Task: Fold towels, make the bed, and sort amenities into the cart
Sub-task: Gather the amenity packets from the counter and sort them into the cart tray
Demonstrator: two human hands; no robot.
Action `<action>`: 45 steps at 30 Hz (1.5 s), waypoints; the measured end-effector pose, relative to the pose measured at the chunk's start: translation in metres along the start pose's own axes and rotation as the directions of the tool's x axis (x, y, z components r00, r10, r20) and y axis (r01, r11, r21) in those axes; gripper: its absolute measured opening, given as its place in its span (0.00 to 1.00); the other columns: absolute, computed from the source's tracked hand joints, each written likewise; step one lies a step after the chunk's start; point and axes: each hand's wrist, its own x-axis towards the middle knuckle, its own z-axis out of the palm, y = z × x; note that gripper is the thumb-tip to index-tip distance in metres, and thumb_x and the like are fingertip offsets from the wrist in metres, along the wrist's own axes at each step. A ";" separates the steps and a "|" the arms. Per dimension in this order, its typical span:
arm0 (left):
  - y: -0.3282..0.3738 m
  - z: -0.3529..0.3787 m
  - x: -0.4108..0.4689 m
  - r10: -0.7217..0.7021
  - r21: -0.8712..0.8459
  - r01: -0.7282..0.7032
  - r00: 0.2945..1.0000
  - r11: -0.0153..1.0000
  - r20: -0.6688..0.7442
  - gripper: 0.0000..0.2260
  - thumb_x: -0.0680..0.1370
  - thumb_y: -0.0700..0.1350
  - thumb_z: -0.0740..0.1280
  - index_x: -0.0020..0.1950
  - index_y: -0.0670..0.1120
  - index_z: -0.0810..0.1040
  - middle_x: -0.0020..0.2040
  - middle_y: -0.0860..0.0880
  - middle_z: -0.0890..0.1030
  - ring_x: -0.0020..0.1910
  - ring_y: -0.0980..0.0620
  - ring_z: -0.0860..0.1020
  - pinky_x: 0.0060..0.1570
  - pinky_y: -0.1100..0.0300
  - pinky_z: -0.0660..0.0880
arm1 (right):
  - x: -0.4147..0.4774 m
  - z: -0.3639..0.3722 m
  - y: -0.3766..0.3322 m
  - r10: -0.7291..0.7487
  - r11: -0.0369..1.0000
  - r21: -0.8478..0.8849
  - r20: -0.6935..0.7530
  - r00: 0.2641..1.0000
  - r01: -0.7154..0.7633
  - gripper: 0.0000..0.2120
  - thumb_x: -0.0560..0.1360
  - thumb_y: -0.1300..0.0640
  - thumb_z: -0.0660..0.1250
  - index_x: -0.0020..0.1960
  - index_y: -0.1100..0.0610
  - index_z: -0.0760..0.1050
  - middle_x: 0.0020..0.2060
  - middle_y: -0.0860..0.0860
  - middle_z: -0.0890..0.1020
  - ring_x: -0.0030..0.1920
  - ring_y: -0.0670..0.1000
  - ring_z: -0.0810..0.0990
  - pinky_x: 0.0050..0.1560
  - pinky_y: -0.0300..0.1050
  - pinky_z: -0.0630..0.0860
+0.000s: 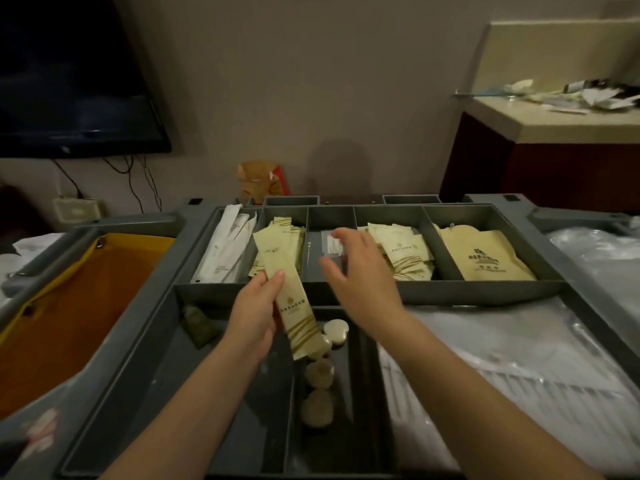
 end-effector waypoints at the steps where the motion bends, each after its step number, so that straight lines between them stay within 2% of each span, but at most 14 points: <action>1: 0.001 -0.003 -0.001 -0.001 -0.004 0.001 1.000 1.000 0.010 0.11 0.81 0.45 0.60 0.62 0.46 0.74 0.55 0.44 0.80 0.54 0.46 0.79 0.47 0.49 0.77 | -0.006 0.007 -0.011 -0.001 0.999 0.042 0.062 0.998 -0.002 0.21 0.79 0.49 0.62 0.70 0.50 0.65 0.57 0.44 0.72 0.55 0.44 0.75 0.55 0.43 0.76; 5: 0.007 -0.020 0.000 0.005 -0.022 -0.004 0.998 1.000 0.070 0.11 0.81 0.45 0.60 0.62 0.46 0.75 0.55 0.44 0.81 0.54 0.46 0.80 0.52 0.47 0.77 | -0.018 0.040 -0.034 0.104 0.972 0.195 0.155 0.982 -0.133 0.22 0.79 0.49 0.62 0.71 0.47 0.61 0.43 0.40 0.73 0.46 0.41 0.77 0.47 0.39 0.78; 10: 0.015 -0.050 0.012 0.012 0.123 -0.035 0.984 0.992 0.178 0.10 0.80 0.46 0.61 0.59 0.47 0.77 0.52 0.45 0.83 0.49 0.48 0.83 0.45 0.52 0.80 | -0.021 0.069 -0.042 0.222 0.907 0.333 0.144 0.964 -0.258 0.21 0.78 0.54 0.65 0.67 0.46 0.63 0.51 0.42 0.77 0.50 0.43 0.79 0.44 0.37 0.77; 13: 0.024 -0.072 0.025 0.013 0.255 -0.073 0.973 0.964 0.229 0.10 0.80 0.46 0.61 0.56 0.45 0.78 0.50 0.45 0.83 0.47 0.49 0.83 0.42 0.56 0.80 | -0.018 0.074 -0.043 0.309 0.863 0.366 0.160 0.937 -0.347 0.14 0.76 0.55 0.67 0.59 0.45 0.67 0.50 0.44 0.78 0.50 0.45 0.79 0.45 0.43 0.80; 18: 0.032 -0.111 0.048 0.075 0.259 -0.099 0.992 0.961 0.100 0.08 0.81 0.45 0.60 0.55 0.47 0.78 0.49 0.45 0.81 0.48 0.49 0.80 0.42 0.58 0.77 | 0.012 0.076 -0.045 0.408 0.826 0.379 0.105 0.907 -0.416 0.05 0.77 0.56 0.65 0.50 0.48 0.72 0.47 0.46 0.78 0.47 0.46 0.79 0.41 0.42 0.78; 20: 0.032 -0.115 0.050 0.081 0.238 -0.101 0.992 0.966 0.092 0.07 0.81 0.45 0.60 0.54 0.48 0.77 0.49 0.46 0.80 0.47 0.50 0.80 0.42 0.60 0.77 | 0.036 0.081 -0.043 0.426 0.842 0.337 0.062 0.902 -0.421 0.03 0.77 0.56 0.65 0.50 0.49 0.75 0.47 0.47 0.79 0.47 0.46 0.79 0.45 0.44 0.79; 24: 0.025 -0.108 0.047 0.140 0.371 -0.218 0.964 0.903 0.227 0.06 0.81 0.45 0.60 0.53 0.51 0.76 0.48 0.49 0.80 0.45 0.53 0.79 0.39 0.62 0.75 | 0.082 0.104 -0.030 0.483 0.829 0.287 0.065 0.873 -0.480 0.09 0.78 0.56 0.65 0.56 0.52 0.78 0.52 0.51 0.81 0.49 0.49 0.81 0.50 0.48 0.80; 27: 0.017 -0.106 0.049 0.161 0.395 -0.258 0.952 0.882 0.262 0.06 0.81 0.44 0.61 0.48 0.55 0.74 0.45 0.51 0.80 0.42 0.55 0.79 0.37 0.63 0.73 | 0.104 0.119 -0.020 0.505 0.832 0.232 0.057 0.861 -0.503 0.12 0.77 0.61 0.65 0.60 0.55 0.78 0.58 0.53 0.80 0.55 0.50 0.78 0.53 0.45 0.78; 30: 0.014 -0.106 0.053 0.165 0.417 -0.267 0.950 0.869 0.265 0.06 0.80 0.45 0.62 0.49 0.56 0.74 0.46 0.51 0.80 0.42 0.56 0.79 0.39 0.61 0.75 | 0.117 0.128 -0.017 0.505 0.845 0.140 0.109 0.856 -0.517 0.18 0.78 0.65 0.62 0.66 0.54 0.74 0.63 0.54 0.76 0.56 0.51 0.76 0.45 0.38 0.75; 32: 0.014 -0.107 0.054 0.168 0.434 -0.267 0.952 0.860 0.254 0.05 0.80 0.45 0.62 0.54 0.54 0.74 0.48 0.52 0.80 0.44 0.56 0.80 0.43 0.59 0.78 | 0.120 0.136 -0.017 0.481 0.875 -0.146 0.166 0.861 -0.461 0.19 0.79 0.64 0.60 0.69 0.53 0.71 0.68 0.55 0.71 0.63 0.54 0.73 0.54 0.44 0.75; 34: 0.013 -0.107 0.056 0.172 0.447 -0.270 0.953 0.853 0.248 0.07 0.80 0.46 0.62 0.57 0.52 0.74 0.48 0.53 0.79 0.45 0.56 0.80 0.45 0.58 0.79 | 0.118 0.144 -0.019 0.458 0.806 -0.519 0.240 0.856 -0.285 0.18 0.79 0.61 0.58 0.69 0.55 0.70 0.72 0.56 0.64 0.69 0.59 0.66 0.65 0.51 0.68; 36: 0.014 -0.107 0.055 0.176 0.452 -0.278 0.951 0.848 0.256 0.08 0.80 0.47 0.62 0.59 0.52 0.73 0.49 0.53 0.79 0.45 0.57 0.79 0.45 0.58 0.79 | 0.111 0.147 -0.022 0.398 0.731 -0.671 0.272 0.876 -0.124 0.18 0.79 0.57 0.59 0.69 0.56 0.70 0.75 0.57 0.57 0.72 0.61 0.58 0.69 0.55 0.62; 40: 0.013 -0.106 0.054 0.195 0.480 -0.305 0.944 0.822 0.266 0.08 0.80 0.47 0.62 0.59 0.53 0.74 0.49 0.54 0.79 0.46 0.57 0.79 0.49 0.55 0.78 | 0.087 0.124 -0.035 0.193 0.787 -0.613 0.137 0.972 -0.069 0.22 0.81 0.57 0.56 0.75 0.53 0.61 0.75 0.54 0.61 0.73 0.58 0.58 0.71 0.55 0.59; 45: 0.010 -0.106 0.040 0.251 0.556 -0.386 0.919 0.736 0.305 0.06 0.80 0.45 0.63 0.54 0.55 0.74 0.49 0.53 0.80 0.49 0.54 0.79 0.50 0.55 0.78 | 0.050 0.050 -0.058 0.032 0.723 -0.689 -0.033 0.999 -0.046 0.17 0.80 0.56 0.58 0.68 0.51 0.70 0.64 0.51 0.74 0.67 0.54 0.68 0.70 0.53 0.58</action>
